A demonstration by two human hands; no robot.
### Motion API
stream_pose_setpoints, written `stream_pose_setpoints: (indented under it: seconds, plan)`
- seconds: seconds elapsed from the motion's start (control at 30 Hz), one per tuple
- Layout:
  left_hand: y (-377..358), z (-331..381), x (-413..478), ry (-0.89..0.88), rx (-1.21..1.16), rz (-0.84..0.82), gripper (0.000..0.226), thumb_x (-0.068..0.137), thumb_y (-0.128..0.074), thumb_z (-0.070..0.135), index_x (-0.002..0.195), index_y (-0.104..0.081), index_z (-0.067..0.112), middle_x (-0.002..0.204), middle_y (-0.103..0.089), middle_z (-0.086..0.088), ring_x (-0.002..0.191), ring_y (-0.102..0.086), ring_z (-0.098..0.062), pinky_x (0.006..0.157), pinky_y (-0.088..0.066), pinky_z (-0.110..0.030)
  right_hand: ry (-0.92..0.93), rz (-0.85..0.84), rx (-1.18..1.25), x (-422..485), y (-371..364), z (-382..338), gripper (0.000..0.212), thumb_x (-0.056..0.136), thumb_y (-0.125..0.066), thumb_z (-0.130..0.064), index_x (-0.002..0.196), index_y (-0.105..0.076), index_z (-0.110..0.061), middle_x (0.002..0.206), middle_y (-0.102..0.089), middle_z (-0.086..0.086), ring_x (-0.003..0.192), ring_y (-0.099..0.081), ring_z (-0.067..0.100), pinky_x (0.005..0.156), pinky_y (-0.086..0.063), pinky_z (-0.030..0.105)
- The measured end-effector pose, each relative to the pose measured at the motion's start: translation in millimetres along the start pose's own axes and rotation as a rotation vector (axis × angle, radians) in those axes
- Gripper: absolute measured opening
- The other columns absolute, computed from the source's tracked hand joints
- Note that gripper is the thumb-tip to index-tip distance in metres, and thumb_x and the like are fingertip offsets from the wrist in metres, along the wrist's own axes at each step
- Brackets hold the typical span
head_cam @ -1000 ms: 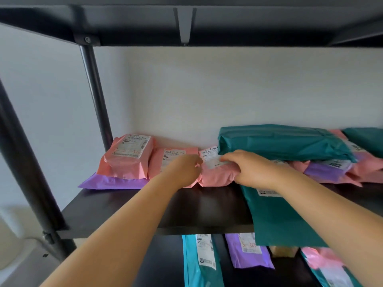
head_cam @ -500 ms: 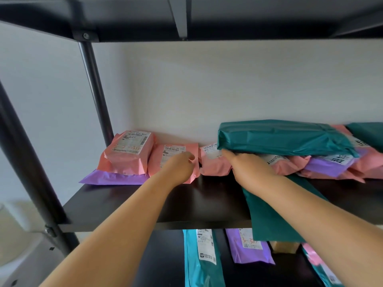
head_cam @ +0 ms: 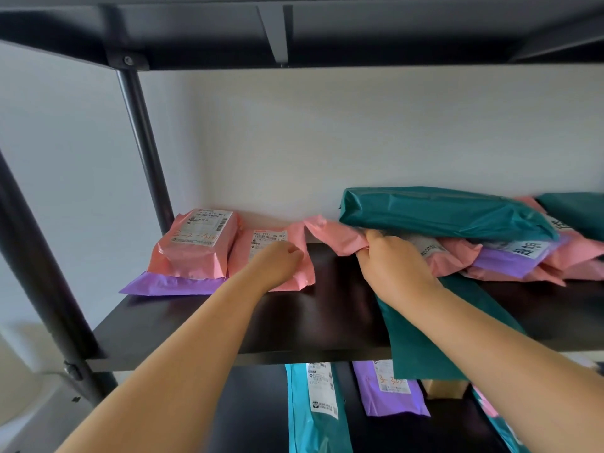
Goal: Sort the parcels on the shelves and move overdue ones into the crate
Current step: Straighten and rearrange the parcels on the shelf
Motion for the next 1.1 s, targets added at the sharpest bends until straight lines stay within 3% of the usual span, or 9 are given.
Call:
stream_pose_setpoints:
  seconds: [0.1,0.3,0.43,0.63,0.7,0.77,0.83,0.97,1.1]
  plan:
    - [2,-3,5,0.053,-0.311,0.008,0.033,0.1,-0.043,0.026,0.101,-0.066,0.001,0.103,-0.07,-0.012,0.097,-0.064,-0.029,0.096,-0.048,-0.04,-0.005,0.045,0.079,1,5,-2,0.022,0.1,-0.045,-0.026,0.107,-0.055,-0.008,0.087,-0.069,0.014,0.082,-0.066,0.035,0.068,-0.05,0.04]
    - [5,-1,5,0.119,-0.961,-0.099,0.061,0.097,-0.045,0.057,0.111,-0.064,0.001,0.106,-0.071,-0.021,0.096,-0.071,-0.033,0.083,-0.058,-0.04,0.1,0.028,0.098,-2,4,-22,0.043,0.099,-0.041,-0.026,0.141,-0.043,-0.017,0.088,-0.07,0.007,0.081,-0.067,0.029,0.072,-0.055,0.043]
    - [10,2,2,0.073,-0.978,-0.15,0.056,0.086,-0.065,0.053,0.118,-0.065,0.006,0.111,-0.071,-0.019,0.1,-0.07,-0.032,0.089,-0.057,-0.046,0.186,-0.025,0.027,-7,5,-40,0.054,0.1,-0.041,-0.021,0.152,-0.028,-0.022,0.101,-0.071,0.005,0.089,-0.067,0.025,0.07,-0.049,0.034]
    - [16,-5,-9,0.079,-1.086,-0.187,0.033,0.088,-0.068,0.012,0.12,-0.065,0.003,0.11,-0.073,-0.015,0.105,-0.069,-0.027,0.092,-0.056,-0.042,0.308,-0.038,0.067,-7,5,-58,0.055,0.1,-0.046,-0.021,0.152,-0.028,-0.03,0.131,-0.059,0.003,0.104,-0.063,0.022,0.077,-0.052,0.035]
    - [23,-5,-12,0.045,-1.112,-0.159,0.016,0.088,-0.064,-0.001,0.093,-0.077,0.007,0.094,-0.076,-0.011,0.094,-0.071,-0.027,0.092,-0.054,-0.045,0.314,-0.079,0.092,-4,-1,-60,0.065,0.097,-0.052,-0.014,0.153,-0.025,-0.031,0.133,-0.054,0.003,0.103,-0.06,0.02,0.079,-0.052,0.035]
    - [35,-10,-13,0.023,-1.114,-0.069,0.031,0.086,-0.061,-0.011,0.065,-0.072,0.008,0.077,-0.074,-0.008,0.083,-0.069,-0.027,0.088,-0.052,-0.047,0.301,-0.135,0.158,-1,-5,-62,0.074,0.092,-0.055,-0.009,0.154,-0.022,-0.032,0.133,-0.048,0.002,0.106,-0.055,0.019,0.082,-0.05,0.033]
    - [43,-14,-13,0.005,-1.113,-0.047,0.023,0.084,-0.06,-0.014,0.085,-0.068,0.008,0.093,-0.074,-0.012,0.09,-0.069,-0.028,0.084,-0.056,-0.044,0.27,-0.147,0.254,2,-3,-63,0.076,0.088,-0.056,-0.002,0.153,-0.026,-0.027,0.137,-0.043,0.005,0.116,-0.051,0.021,0.091,-0.048,0.032]
    - [59,-25,-13,-0.001,-1.103,-0.014,0.036,0.082,-0.061,-0.015,0.114,-0.063,0.0,0.112,-0.072,-0.016,0.097,-0.071,-0.029,0.076,-0.061,-0.036,0.072,0.063,0.453,15,8,-50,0.057,0.09,-0.052,0.003,0.142,-0.041,-0.018,0.137,-0.046,0.006,0.122,-0.051,0.021,0.096,-0.046,0.033]
    - [64,-23,-18,-0.067,-1.075,-0.04,0.04,0.082,-0.06,-0.017,0.116,-0.064,0.003,0.112,-0.072,-0.013,0.1,-0.071,-0.028,0.084,-0.06,-0.037,-0.238,-0.13,1.031,20,-5,-47,0.047,0.094,-0.063,-0.032,0.137,-0.047,-0.026,0.123,-0.062,-0.006,0.107,-0.064,0.01,0.09,-0.05,0.029]
Point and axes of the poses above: each hand's wrist, its own x-axis towards the middle knuckle, its own y-axis out of the back of the hand, z = x × y, the point moved 7 cm from there along x, towards the middle knuckle
